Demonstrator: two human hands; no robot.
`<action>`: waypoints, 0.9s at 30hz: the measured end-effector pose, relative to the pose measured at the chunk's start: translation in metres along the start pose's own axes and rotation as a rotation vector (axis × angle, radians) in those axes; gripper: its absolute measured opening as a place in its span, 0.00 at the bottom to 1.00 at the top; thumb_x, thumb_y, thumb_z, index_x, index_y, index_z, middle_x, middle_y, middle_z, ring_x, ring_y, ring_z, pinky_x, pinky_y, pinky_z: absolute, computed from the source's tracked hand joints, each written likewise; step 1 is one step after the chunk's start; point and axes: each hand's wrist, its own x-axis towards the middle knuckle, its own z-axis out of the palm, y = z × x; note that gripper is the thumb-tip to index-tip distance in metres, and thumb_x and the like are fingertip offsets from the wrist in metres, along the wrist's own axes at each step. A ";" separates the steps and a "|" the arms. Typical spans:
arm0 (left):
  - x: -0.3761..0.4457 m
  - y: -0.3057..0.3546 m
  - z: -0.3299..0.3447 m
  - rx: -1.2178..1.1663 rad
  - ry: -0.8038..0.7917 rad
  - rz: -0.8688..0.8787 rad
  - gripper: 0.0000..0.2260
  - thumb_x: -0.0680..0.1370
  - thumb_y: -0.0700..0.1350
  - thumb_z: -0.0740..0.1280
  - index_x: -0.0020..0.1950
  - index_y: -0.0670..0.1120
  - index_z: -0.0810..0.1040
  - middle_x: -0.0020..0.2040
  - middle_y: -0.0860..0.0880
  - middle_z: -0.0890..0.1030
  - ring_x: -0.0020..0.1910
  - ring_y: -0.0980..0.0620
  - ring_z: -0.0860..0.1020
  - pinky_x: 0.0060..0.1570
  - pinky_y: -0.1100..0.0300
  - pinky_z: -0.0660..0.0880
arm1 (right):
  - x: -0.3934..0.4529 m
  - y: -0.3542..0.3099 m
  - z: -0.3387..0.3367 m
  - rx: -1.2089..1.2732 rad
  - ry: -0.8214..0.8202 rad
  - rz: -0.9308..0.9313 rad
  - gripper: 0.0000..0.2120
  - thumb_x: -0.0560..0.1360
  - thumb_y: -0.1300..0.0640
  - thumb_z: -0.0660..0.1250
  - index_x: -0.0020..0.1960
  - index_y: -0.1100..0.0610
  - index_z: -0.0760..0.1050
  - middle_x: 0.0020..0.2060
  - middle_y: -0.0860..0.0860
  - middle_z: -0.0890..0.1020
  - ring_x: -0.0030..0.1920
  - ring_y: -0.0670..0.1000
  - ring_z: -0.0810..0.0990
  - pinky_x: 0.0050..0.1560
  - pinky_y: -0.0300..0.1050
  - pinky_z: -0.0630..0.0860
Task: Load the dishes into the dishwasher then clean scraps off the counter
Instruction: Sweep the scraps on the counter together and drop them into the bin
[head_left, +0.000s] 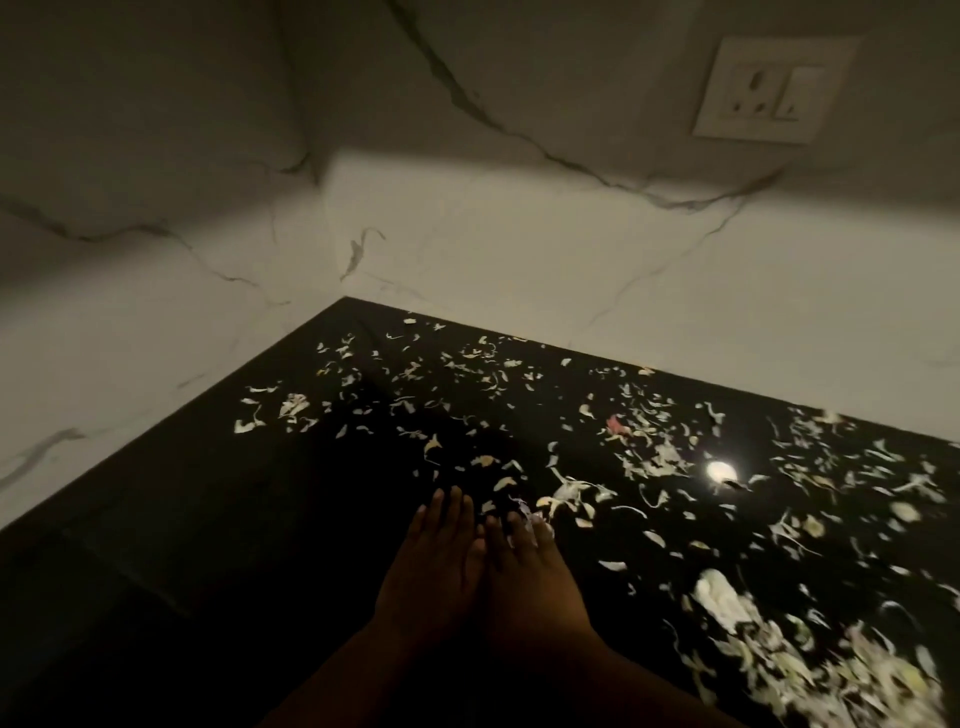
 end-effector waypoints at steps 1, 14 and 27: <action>-0.001 0.011 0.004 0.014 0.026 0.015 0.32 0.83 0.52 0.38 0.62 0.38 0.77 0.64 0.40 0.77 0.62 0.42 0.76 0.69 0.55 0.48 | -0.006 0.007 0.006 0.019 0.036 0.013 0.45 0.68 0.35 0.31 0.77 0.60 0.42 0.77 0.58 0.44 0.76 0.61 0.39 0.70 0.58 0.29; -0.005 0.057 -0.009 -0.281 0.110 0.036 0.48 0.66 0.74 0.27 0.78 0.45 0.44 0.75 0.51 0.39 0.75 0.54 0.38 0.70 0.59 0.32 | -0.058 0.087 0.015 0.402 0.484 0.158 0.30 0.76 0.42 0.42 0.74 0.51 0.64 0.71 0.46 0.67 0.71 0.50 0.67 0.73 0.45 0.51; -0.004 -0.098 -0.082 -0.486 0.041 -0.037 0.29 0.74 0.65 0.39 0.65 0.62 0.22 0.75 0.53 0.32 0.74 0.59 0.41 0.74 0.57 0.38 | 0.071 0.061 -0.092 0.785 0.325 0.002 0.17 0.81 0.49 0.56 0.68 0.47 0.70 0.64 0.50 0.75 0.61 0.48 0.75 0.62 0.44 0.71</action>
